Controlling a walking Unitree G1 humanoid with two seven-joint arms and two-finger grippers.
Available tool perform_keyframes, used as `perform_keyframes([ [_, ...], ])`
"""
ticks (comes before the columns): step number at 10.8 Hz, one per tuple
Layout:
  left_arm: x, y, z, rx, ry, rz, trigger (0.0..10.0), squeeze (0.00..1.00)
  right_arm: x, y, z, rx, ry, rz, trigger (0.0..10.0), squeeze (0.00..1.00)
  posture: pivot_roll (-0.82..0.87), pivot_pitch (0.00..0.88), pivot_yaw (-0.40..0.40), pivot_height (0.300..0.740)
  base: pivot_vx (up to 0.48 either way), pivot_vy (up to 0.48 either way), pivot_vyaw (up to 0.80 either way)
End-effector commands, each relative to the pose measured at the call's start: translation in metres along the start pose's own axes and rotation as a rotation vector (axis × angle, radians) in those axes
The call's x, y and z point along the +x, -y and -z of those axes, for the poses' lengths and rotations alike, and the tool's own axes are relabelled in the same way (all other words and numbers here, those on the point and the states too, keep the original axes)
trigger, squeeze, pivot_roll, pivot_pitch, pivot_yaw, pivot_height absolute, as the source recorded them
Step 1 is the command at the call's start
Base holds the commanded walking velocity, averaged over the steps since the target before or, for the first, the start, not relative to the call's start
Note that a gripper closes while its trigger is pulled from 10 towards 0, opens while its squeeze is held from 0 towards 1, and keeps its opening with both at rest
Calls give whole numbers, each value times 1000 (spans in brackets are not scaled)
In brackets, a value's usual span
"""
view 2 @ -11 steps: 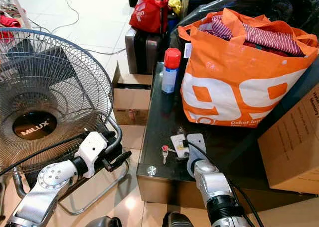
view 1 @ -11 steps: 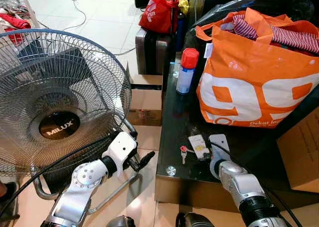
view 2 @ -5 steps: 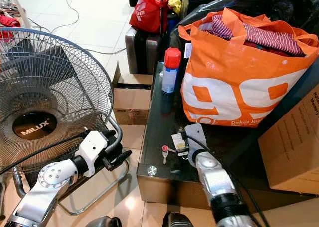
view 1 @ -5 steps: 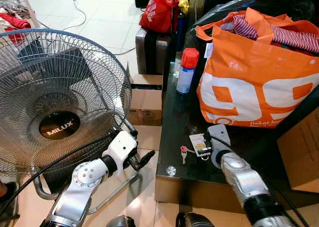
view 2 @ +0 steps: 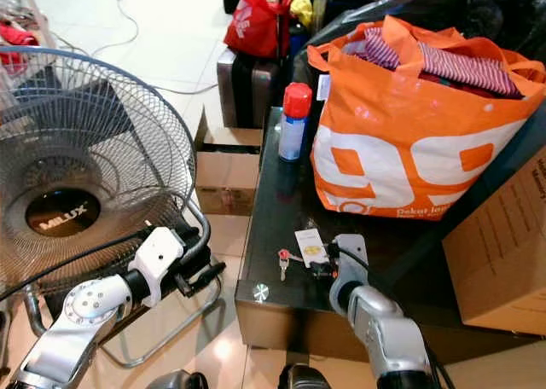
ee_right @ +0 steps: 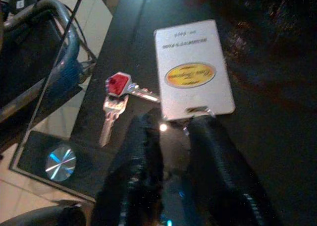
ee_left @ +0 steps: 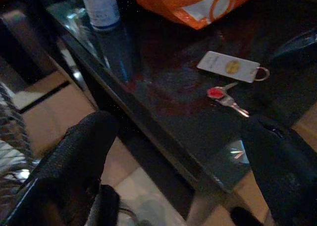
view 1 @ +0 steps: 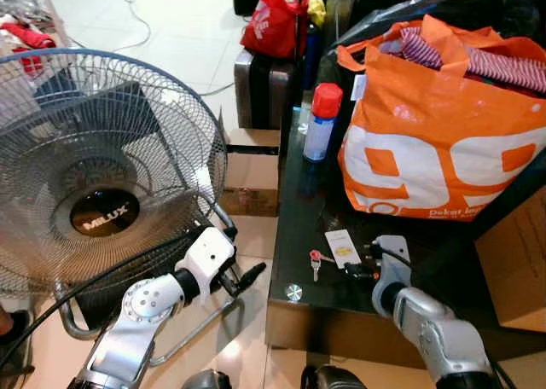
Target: Hang keys on a hook
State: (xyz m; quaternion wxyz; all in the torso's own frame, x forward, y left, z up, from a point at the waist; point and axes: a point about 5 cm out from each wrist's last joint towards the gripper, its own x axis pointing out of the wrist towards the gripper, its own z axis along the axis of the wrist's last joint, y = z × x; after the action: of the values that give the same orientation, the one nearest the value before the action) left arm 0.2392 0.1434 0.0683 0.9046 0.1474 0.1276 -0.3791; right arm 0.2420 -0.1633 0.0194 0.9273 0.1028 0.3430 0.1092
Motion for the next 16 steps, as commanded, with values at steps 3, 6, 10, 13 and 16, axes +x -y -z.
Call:
perform_keyframes([
  [3,1,5,0,3,-17,75,10000,0,0,-10,-3,32,20,-17,10000,1000,-129,90,-7,740,0,0,0],
  [6,-1,5,1,1,-23,79,10000,0,3,-8,-1,10,6,33,10000,1000,-124,94,-15,740,0,0,0],
  [10,-1,3,2,-3,-28,74,10000,0,15,3,-4,119,6,169,10000,0,-120,102,-15,740,0,0,0],
  [13,-1,1,2,-3,-31,73,10000,0,21,-2,2,127,-36,139,10000,0,-118,107,-13,740,0,0,0],
  [16,-1,0,2,-1,-33,73,10000,0,28,-1,10,144,-66,151,4627,0,-115,114,-11,740,0,0,0],
])
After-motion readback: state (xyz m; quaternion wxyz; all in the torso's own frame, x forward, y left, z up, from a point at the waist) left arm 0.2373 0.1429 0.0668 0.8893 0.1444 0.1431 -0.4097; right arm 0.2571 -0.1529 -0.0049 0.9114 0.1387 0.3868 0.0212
